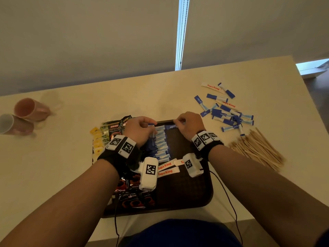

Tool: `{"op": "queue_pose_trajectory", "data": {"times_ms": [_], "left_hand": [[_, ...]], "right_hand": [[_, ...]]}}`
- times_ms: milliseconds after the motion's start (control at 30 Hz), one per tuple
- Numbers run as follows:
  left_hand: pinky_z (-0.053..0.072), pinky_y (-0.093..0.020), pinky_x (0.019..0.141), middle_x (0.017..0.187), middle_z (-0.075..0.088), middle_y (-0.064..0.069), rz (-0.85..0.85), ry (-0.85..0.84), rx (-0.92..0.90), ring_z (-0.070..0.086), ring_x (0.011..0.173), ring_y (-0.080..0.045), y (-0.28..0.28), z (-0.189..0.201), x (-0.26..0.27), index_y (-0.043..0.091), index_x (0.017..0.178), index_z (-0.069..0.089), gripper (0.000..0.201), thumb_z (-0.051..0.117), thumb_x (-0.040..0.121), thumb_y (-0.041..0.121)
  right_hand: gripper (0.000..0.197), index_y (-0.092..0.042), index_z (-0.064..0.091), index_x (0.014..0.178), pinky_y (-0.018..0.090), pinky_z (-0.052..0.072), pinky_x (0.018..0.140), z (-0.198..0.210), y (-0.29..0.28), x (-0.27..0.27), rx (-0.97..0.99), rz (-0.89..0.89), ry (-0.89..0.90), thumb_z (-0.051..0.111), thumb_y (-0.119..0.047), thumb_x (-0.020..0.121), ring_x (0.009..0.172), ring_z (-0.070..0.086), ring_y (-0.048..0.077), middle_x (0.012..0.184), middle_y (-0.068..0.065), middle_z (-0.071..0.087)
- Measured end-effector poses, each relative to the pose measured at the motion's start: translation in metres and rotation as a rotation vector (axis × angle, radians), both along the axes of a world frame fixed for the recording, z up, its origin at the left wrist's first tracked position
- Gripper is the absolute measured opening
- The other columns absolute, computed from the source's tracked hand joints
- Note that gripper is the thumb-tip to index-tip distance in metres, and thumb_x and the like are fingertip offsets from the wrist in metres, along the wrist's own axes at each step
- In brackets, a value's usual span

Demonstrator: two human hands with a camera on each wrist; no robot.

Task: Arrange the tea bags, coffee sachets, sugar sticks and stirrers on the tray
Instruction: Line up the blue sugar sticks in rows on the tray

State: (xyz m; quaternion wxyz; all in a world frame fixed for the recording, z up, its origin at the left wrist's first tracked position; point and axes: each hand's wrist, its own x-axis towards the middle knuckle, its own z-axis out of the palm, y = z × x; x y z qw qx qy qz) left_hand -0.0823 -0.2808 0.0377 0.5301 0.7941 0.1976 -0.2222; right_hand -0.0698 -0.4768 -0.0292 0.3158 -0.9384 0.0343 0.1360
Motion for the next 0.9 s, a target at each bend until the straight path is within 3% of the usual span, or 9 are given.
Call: {"op": "queue_pose_trajectory", "data": {"times_ms": [100,200,300,467,567,633,767,900], "left_hand": [[0.052,-0.028,0.068,0.068,0.067,0.010,0.031,-0.019,-0.010,0.066,0.074,-0.013,-0.001,0.003,0.004,0.025,0.079,0.072,0.020,0.075,0.086,0.006],[0.056,-0.036,0.073,0.067,0.071,0.003,0.119,0.013,-0.085,0.067,0.071,-0.019,0.000,0.001,0.008,0.019,0.078,0.073,0.017,0.076,0.084,0.004],[0.059,-0.040,0.079,0.067,0.070,-0.004,0.183,0.043,-0.150,0.069,0.072,-0.026,0.001,0.001,0.008,0.010,0.082,0.069,0.013,0.075,0.084,-0.001],[0.060,-0.033,0.071,0.072,0.070,-0.009,0.198,0.061,-0.209,0.071,0.069,-0.024,0.005,0.002,0.003,0.006,0.086,0.066,0.014,0.074,0.083,-0.004],[0.062,-0.032,0.066,0.076,0.071,-0.012,0.163,0.100,-0.215,0.071,0.068,-0.023,0.007,0.007,0.000,0.005,0.091,0.065,0.014,0.074,0.085,-0.004],[0.061,-0.031,0.062,0.083,0.072,-0.013,0.042,0.130,-0.156,0.071,0.070,-0.021,0.010,0.008,-0.004,0.006,0.096,0.067,0.015,0.075,0.085,0.001],[0.054,-0.022,0.055,0.077,0.074,-0.005,-0.232,0.169,-0.021,0.069,0.066,-0.014,0.008,0.011,-0.012,0.009,0.094,0.069,0.012,0.076,0.085,0.008],[0.056,-0.022,0.057,0.088,0.075,-0.018,-0.165,0.194,-0.101,0.073,0.066,-0.016,0.003,0.008,-0.016,0.001,0.097,0.068,0.014,0.076,0.085,0.005]], "right_hand": [[0.040,-0.012,0.077,0.087,0.031,0.050,0.070,0.018,0.011,-0.007,0.273,-0.028,0.058,0.052,-0.042,0.099,0.076,0.065,0.018,0.081,0.003,0.074],[0.034,-0.011,0.078,0.090,0.023,0.052,0.063,0.030,0.019,-0.013,0.580,-0.070,0.154,0.055,-0.034,0.100,0.072,0.069,0.016,0.081,0.004,0.075],[0.023,-0.005,0.074,0.091,0.023,0.050,0.053,0.035,0.022,-0.016,0.714,-0.086,0.193,0.060,-0.021,0.098,0.062,0.066,0.020,0.077,0.008,0.075],[0.016,0.001,0.072,0.099,0.018,0.048,0.051,0.037,0.019,-0.020,0.728,-0.140,0.219,0.065,-0.013,0.094,0.054,0.059,0.009,0.074,0.009,0.073],[0.011,-0.002,0.072,0.095,0.021,0.050,0.055,0.034,0.017,-0.024,0.744,-0.208,0.199,0.071,-0.011,0.089,0.059,0.061,0.013,0.077,0.014,0.073],[0.011,-0.003,0.072,0.091,0.025,0.050,0.057,0.033,0.018,-0.025,0.802,-0.314,0.178,0.076,-0.010,0.084,0.062,0.060,0.018,0.079,0.018,0.073],[0.019,-0.004,0.070,0.088,0.028,0.049,0.057,0.034,0.028,-0.023,0.927,-0.457,0.191,0.084,-0.010,0.075,0.061,0.059,0.020,0.069,0.009,0.070],[0.021,-0.006,0.074,0.091,0.034,0.051,0.066,0.029,0.037,-0.029,0.894,-0.385,0.282,0.084,-0.017,0.076,0.063,0.059,0.021,0.071,0.008,0.070]]}}
